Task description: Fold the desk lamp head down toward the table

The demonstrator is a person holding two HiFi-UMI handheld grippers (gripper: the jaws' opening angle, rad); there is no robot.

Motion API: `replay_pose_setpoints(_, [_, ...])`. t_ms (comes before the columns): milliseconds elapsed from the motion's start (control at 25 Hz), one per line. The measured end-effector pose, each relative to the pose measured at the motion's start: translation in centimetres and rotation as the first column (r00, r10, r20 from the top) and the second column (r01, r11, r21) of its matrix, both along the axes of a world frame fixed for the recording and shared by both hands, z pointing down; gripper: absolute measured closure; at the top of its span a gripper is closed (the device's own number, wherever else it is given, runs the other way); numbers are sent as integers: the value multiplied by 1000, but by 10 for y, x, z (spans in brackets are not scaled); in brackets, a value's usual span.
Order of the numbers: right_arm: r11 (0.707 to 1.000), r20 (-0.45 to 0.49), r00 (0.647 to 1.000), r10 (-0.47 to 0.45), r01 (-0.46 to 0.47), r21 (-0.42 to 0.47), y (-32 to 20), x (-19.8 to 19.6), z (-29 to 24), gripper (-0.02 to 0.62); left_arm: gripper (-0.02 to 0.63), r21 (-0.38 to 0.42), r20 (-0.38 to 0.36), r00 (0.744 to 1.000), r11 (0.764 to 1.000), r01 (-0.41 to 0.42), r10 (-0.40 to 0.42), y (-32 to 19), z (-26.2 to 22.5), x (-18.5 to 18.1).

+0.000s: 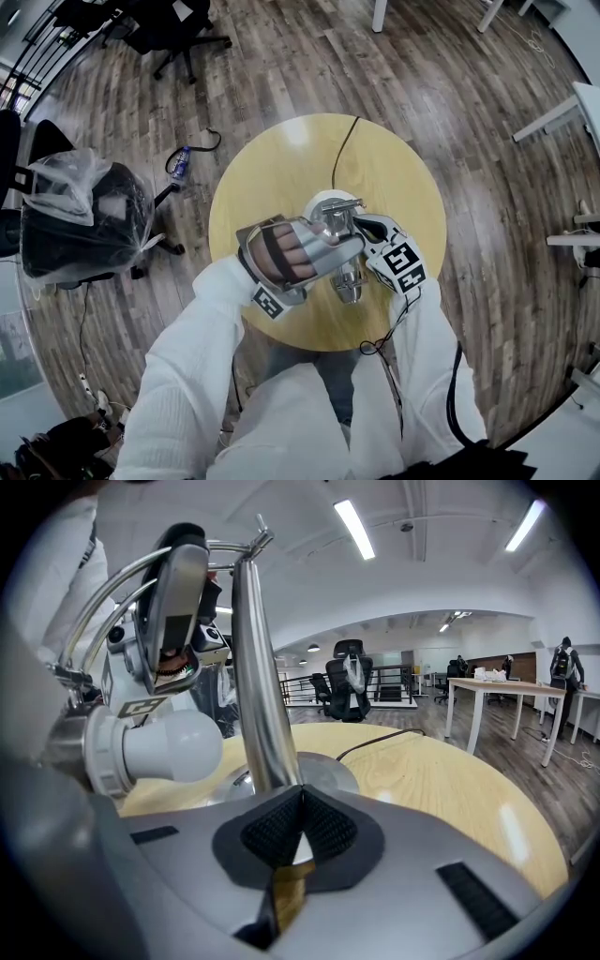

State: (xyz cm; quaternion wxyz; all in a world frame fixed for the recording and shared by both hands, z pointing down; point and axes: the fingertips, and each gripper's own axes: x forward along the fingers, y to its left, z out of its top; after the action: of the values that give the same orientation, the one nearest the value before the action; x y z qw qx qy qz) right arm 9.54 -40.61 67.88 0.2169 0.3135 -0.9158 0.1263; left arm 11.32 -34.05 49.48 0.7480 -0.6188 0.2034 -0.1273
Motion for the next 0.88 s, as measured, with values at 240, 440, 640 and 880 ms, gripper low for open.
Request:
replay_pose_setpoints(240, [999, 12, 999, 30, -30, -9, -1, -1, -1, 581, 540, -120, 10, 999, 992, 34, -33, 0, 3, -2])
replay_pose_setpoints(440, [996, 66, 994, 86, -84, -29, 6, 5, -6, 581, 494, -281, -29, 999, 959, 34, -44, 6, 8, -20])
replay_pose_setpoints(640, [987, 116, 980, 161, -162, -9, 4, 21, -25, 581, 488, -484, -156, 963, 867, 118, -218, 2, 4, -56])
replay_pose_setpoints(880, [955, 133, 947, 291, -295, 11, 18, 42, -47, 581, 488, -853, -260, 731, 504, 132, -631, -6, 21, -120])
